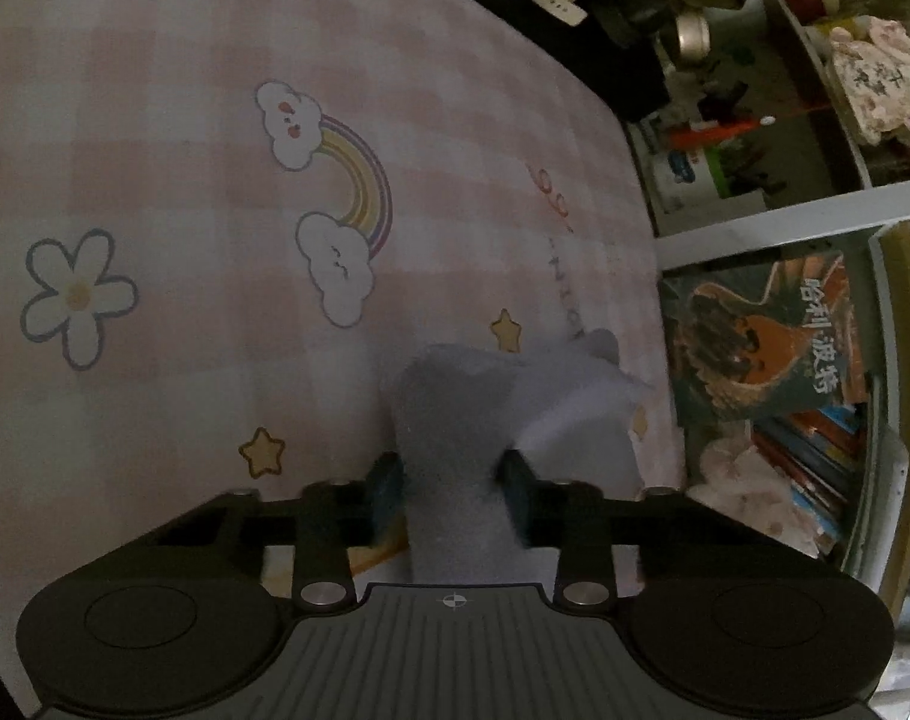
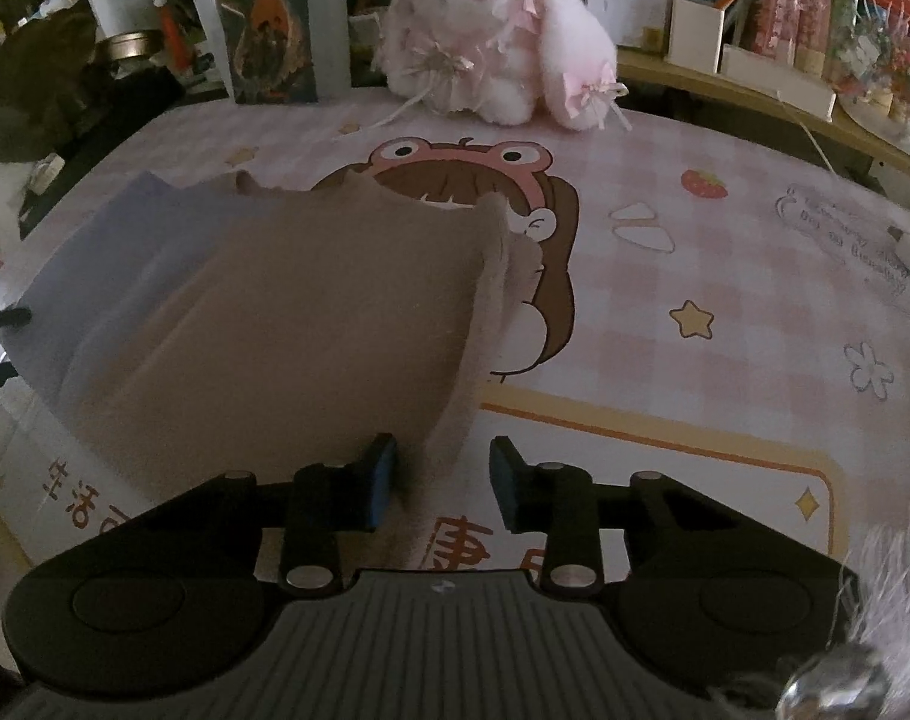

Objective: Fold clothes
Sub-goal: 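Grasp the lavender hem with the left tool while the right tool grasps the beige hem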

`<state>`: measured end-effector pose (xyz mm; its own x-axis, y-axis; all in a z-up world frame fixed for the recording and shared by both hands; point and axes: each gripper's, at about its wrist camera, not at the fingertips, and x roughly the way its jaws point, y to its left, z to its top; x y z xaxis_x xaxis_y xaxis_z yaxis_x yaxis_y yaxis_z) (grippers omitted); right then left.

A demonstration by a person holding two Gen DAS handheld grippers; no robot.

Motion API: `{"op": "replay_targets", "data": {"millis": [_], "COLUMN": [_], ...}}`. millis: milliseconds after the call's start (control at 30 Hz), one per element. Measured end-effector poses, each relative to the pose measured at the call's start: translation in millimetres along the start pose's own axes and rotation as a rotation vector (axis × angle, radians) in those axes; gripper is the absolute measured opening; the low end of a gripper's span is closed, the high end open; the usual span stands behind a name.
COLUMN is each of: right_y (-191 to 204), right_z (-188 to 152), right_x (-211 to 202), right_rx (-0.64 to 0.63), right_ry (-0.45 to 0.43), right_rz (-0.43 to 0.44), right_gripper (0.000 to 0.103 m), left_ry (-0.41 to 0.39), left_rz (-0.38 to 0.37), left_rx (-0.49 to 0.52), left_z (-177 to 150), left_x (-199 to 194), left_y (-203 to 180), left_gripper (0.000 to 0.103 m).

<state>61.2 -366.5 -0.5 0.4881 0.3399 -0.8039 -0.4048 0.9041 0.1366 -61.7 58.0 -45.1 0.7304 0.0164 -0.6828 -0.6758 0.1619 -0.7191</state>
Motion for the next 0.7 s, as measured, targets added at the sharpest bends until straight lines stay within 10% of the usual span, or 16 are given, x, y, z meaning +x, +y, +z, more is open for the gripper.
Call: {"op": "replay_targets", "data": {"millis": [100,300,367,700], "right_y": [0,0,0,-3], "right_z": [1,2,2,5], "right_x": [1,2,2,4], "right_rx": [0.007,-0.003,-0.013,-0.055], "right_ry": [0.008,0.015,0.018,0.027], "right_rz": [0.0,0.003,0.004,0.036], "right_gripper": [0.032,0.032,0.032,0.032], "left_ry": [0.003,-0.115,-0.111,-0.061], "left_rz": [0.013,-0.075,0.004,-0.025], "left_rx": [0.028,0.551,0.615,0.302], "left_z": [-2,-38,-42,-21], "left_x": [1,-30,-24,3], "left_y": [-4,-55,-53,-15], "left_gripper": [0.01,0.01,0.012,0.033]}}
